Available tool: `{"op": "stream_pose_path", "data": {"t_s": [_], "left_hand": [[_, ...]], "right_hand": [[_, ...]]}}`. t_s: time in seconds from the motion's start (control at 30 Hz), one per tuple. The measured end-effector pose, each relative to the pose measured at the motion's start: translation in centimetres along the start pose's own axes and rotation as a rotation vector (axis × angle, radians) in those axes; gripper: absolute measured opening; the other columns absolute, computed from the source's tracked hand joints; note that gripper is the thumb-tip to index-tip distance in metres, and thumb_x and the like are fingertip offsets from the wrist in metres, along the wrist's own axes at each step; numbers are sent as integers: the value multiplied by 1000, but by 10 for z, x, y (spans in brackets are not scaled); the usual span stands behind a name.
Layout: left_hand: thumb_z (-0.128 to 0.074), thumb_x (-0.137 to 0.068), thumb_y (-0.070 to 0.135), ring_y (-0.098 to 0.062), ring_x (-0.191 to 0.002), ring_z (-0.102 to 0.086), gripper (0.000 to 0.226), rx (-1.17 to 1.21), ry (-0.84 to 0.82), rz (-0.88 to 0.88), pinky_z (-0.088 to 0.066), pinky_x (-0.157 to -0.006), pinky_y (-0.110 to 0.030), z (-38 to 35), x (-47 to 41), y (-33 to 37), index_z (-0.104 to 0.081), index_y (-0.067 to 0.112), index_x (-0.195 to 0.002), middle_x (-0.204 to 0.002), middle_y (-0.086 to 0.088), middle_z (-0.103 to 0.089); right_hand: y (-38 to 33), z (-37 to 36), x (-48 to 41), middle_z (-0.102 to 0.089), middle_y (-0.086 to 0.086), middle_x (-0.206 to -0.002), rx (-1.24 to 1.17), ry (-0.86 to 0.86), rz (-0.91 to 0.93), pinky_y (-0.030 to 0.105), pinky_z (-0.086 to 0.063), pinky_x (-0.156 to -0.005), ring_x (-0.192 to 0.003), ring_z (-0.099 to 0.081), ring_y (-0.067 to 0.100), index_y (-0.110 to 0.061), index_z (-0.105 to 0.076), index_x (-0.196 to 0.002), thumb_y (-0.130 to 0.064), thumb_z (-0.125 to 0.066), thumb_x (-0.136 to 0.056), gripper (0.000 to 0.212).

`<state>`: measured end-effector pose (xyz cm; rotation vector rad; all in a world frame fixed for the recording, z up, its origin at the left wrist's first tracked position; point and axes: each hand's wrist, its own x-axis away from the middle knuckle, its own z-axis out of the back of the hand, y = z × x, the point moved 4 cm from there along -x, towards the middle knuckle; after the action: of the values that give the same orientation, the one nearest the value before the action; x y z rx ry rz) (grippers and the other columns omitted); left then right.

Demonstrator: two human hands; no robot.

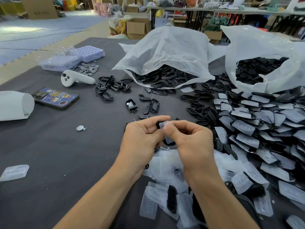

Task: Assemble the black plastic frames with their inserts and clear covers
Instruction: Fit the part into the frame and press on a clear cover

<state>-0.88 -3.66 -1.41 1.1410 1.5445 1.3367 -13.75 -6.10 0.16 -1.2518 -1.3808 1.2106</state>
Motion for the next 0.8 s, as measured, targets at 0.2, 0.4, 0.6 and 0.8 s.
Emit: {"op": "stream_pose_path", "data": {"t_s": [0.2, 0.4, 0.6, 0.8], "left_hand": [[-60, -91, -21, -37, -97, -59, 50, 126, -186, 64, -58, -95, -47, 0, -1, -2, -79, 17, -116, -108, -24, -77], [-56, -90, -23, -28, -93, -72, 50, 177, -193, 87, -63, -88, -37, -4, 2, 1, -79, 14, -114, -105, -19, -79], [-56, -90, -18, -37, -97, -49, 46, 182, -146, 126, -41, -107, -67, -4, 4, 2, -81, 15, -109, -102, -34, -69], [-65, -77, 7, -29, -86, -72, 32, 243, -148, 160, -65, -82, -39, 0, 1, 2, -83, 11, -102, -97, -25, -67]], "right_hand": [[0, 2, -3, -72, 20, -76, 40, 59, 21, 35, -56, -62, -64, -60, 19, -19, -81, -74, -8, -89, -74, 14], [2, 6, -4, -62, -3, -59, 8, 115, 47, 21, -48, -50, -55, -52, 11, -22, -74, -68, -8, -92, -70, 23], [4, 5, -6, -61, -3, -60, -49, 100, 18, 23, -47, -51, -54, -52, 10, -20, -68, -65, -3, -89, -72, 28], [5, 6, -9, -59, -13, -56, 30, 54, 22, 21, -46, -52, -53, -51, 4, -19, -65, -69, -4, -88, -74, 28]]}}
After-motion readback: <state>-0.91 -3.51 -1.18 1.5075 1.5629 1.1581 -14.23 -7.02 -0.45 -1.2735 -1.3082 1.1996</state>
